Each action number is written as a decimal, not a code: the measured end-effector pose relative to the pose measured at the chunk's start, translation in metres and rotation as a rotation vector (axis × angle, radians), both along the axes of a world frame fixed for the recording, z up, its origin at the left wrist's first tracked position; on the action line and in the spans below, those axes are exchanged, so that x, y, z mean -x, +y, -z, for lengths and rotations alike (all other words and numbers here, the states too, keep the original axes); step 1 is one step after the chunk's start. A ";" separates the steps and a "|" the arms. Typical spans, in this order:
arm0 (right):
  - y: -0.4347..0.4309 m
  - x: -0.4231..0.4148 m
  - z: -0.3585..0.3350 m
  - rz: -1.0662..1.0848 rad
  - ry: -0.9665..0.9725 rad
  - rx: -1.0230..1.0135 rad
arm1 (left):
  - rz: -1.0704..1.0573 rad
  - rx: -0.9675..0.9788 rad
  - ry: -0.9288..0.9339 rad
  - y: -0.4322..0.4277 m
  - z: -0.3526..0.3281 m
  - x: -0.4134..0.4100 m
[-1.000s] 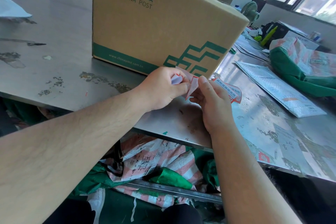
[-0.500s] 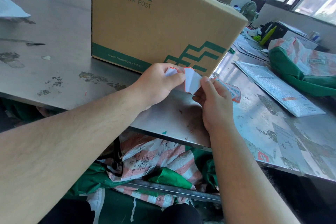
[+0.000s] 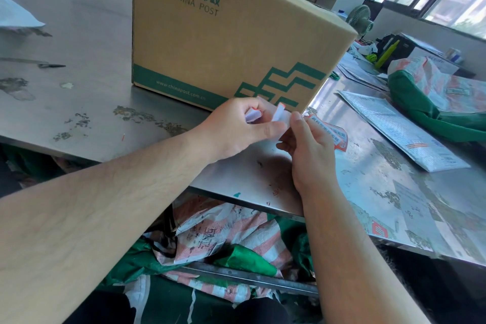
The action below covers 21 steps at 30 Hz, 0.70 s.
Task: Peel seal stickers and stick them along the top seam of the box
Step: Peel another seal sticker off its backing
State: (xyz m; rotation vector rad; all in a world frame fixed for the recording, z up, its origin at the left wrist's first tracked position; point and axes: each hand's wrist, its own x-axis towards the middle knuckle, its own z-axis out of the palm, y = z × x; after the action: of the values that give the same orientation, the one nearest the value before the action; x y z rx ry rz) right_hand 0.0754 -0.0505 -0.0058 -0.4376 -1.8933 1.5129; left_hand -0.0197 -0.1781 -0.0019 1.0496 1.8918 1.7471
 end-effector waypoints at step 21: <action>0.004 0.002 -0.006 0.211 0.159 0.360 | -0.360 -0.308 -0.264 -0.005 -0.005 0.004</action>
State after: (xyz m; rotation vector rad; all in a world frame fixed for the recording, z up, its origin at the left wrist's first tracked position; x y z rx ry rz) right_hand 0.0736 -0.0466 -0.0001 -0.6367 -1.4073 1.6916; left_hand -0.0241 -0.1829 0.0032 0.5504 1.7604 2.3067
